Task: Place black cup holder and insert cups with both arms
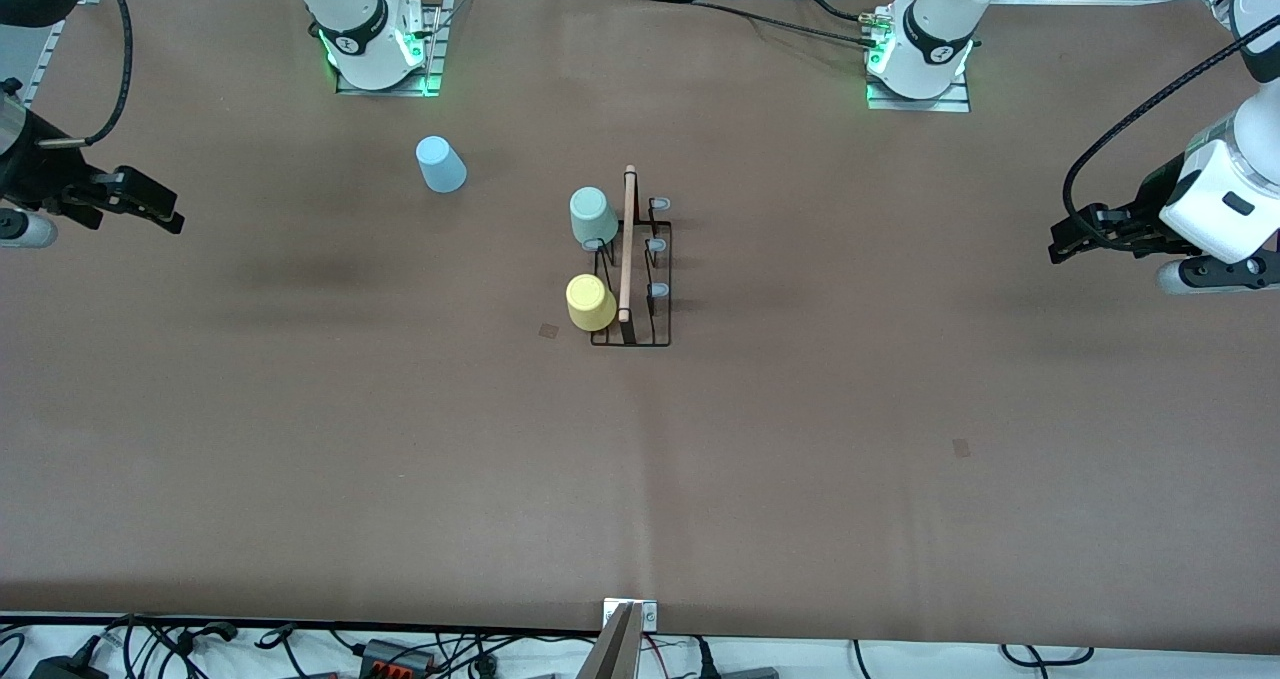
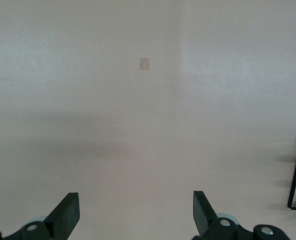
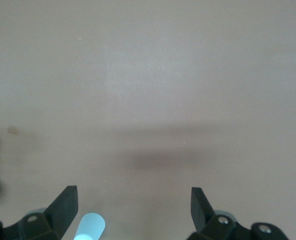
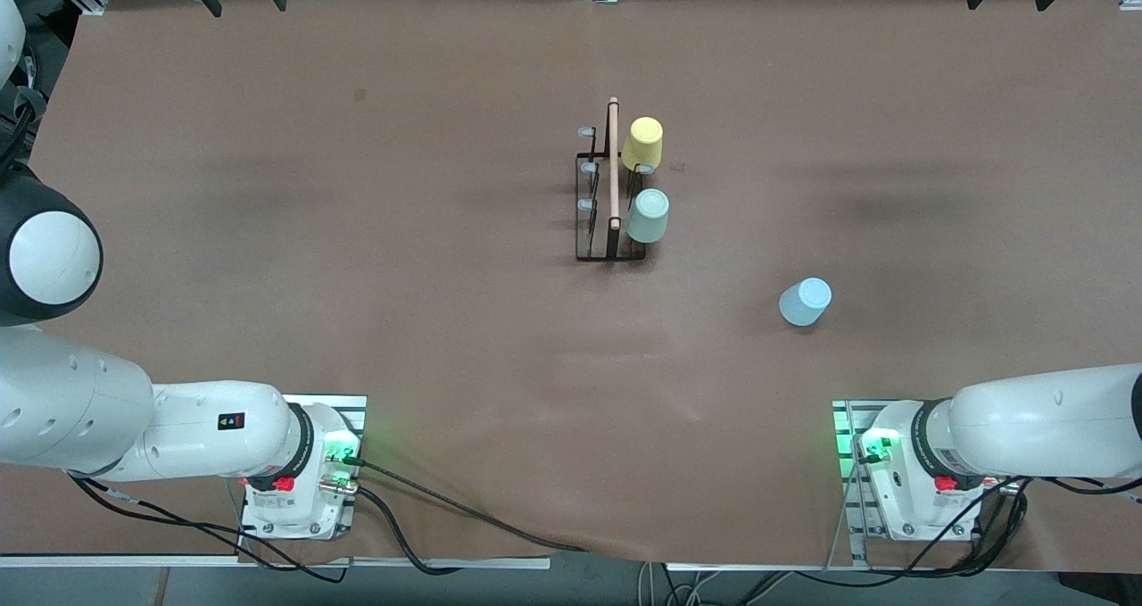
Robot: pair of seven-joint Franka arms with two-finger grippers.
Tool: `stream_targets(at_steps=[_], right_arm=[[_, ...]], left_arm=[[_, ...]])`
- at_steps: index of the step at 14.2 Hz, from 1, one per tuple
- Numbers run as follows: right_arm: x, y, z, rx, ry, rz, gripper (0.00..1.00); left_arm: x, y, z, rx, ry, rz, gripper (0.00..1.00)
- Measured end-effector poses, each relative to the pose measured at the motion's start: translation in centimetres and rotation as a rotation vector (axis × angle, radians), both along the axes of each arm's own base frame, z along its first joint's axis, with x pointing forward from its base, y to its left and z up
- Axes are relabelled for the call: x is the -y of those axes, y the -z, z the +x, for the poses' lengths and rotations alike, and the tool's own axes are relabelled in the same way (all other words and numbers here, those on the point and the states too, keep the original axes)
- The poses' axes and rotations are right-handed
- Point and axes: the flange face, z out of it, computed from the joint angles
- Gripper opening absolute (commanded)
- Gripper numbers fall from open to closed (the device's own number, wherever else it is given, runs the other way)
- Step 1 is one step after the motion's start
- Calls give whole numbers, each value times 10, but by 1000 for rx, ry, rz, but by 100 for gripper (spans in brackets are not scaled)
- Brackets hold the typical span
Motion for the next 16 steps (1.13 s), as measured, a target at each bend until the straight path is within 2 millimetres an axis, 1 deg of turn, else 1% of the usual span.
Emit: stream_targets(at_steps=[4, 9, 16], right_arm=[[0, -17, -8, 30, -6, 0, 100], [-1, -12, -11, 8, -8, 1, 100], [-1, -12, -11, 6, -8, 1, 100]], left_arm=[[0, 0, 0, 0, 0, 0, 100], [0, 0, 0, 0, 0, 0, 100], [0, 0, 0, -1, 0, 0, 100]])
